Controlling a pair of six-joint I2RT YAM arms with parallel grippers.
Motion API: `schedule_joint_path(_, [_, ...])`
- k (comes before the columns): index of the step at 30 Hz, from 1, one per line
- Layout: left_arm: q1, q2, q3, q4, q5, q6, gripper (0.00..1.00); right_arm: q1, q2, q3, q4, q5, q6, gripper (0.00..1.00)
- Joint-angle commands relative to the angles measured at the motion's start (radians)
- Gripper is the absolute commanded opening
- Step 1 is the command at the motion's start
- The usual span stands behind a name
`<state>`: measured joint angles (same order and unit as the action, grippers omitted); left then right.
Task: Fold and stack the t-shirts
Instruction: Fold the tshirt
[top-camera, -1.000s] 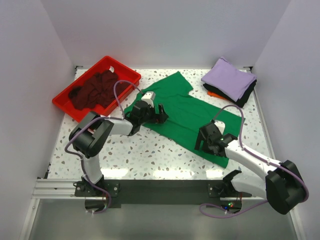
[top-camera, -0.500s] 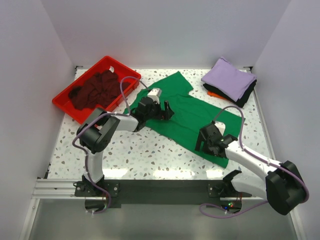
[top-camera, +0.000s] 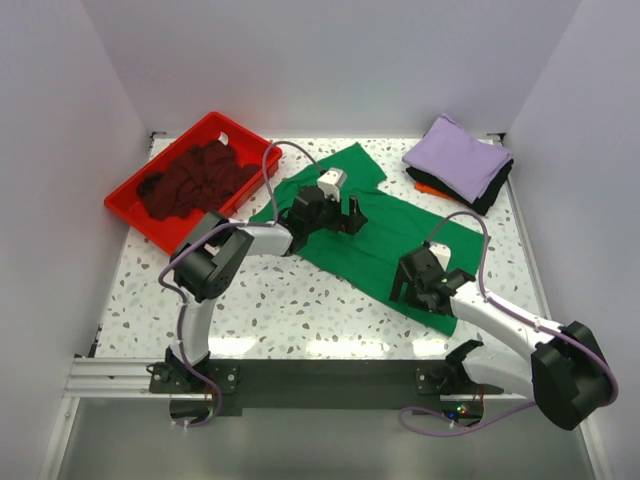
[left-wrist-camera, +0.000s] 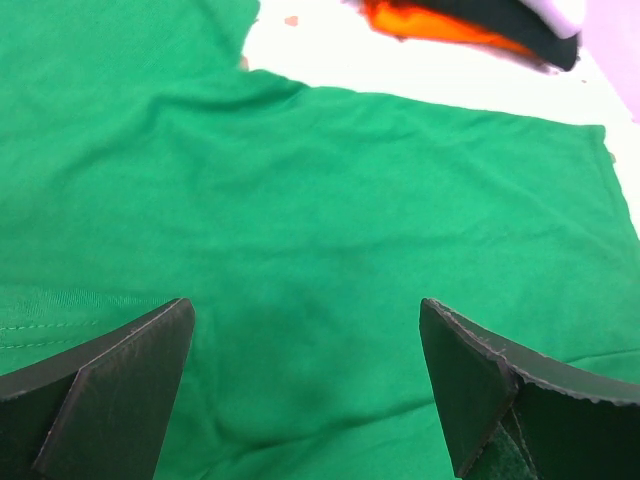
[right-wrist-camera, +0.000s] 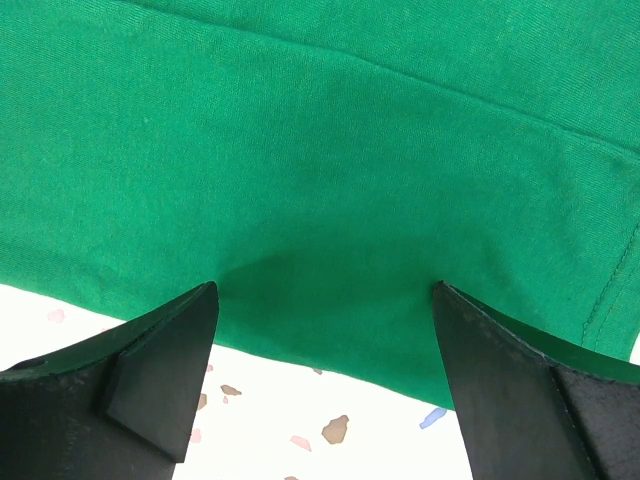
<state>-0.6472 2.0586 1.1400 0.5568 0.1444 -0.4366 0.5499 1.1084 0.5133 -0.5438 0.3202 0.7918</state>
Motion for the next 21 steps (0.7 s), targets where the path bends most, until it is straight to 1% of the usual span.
schedule_joint_path(1, [-0.017,0.012,0.064,0.043,0.032,0.053,1.0,0.005,-0.01,-0.007,0.021,0.005,0.015,0.91])
schedule_joint_path(3, [-0.017,0.003,0.063,0.051,0.037,0.053,1.0,0.005,-0.018,-0.007,0.016,0.01,0.015,0.91])
schedule_joint_path(7, [-0.017,-0.074,0.029,0.08,0.03,0.062,1.0,0.005,-0.035,0.008,0.004,0.022,0.007,0.91])
schedule_joint_path(11, [-0.009,-0.155,-0.028,0.084,-0.02,0.073,1.0,0.007,-0.047,0.04,-0.002,0.023,-0.011,0.91])
schedule_joint_path(15, [0.047,-0.181,-0.112,0.091,-0.063,0.055,1.0,0.005,-0.058,0.073,0.005,0.028,-0.058,0.91])
schedule_joint_path(17, [0.099,-0.17,-0.135,0.097,-0.051,0.03,1.0,0.007,-0.051,0.085,0.036,0.034,-0.083,0.92])
schedule_joint_path(18, [0.116,-0.158,-0.161,0.104,-0.023,0.004,1.0,0.005,-0.038,0.086,0.053,0.037,-0.094,0.92])
schedule_joint_path(21, [0.165,-0.137,-0.209,0.155,-0.008,-0.022,1.0,0.004,0.002,0.105,0.111,0.045,-0.121,0.93])
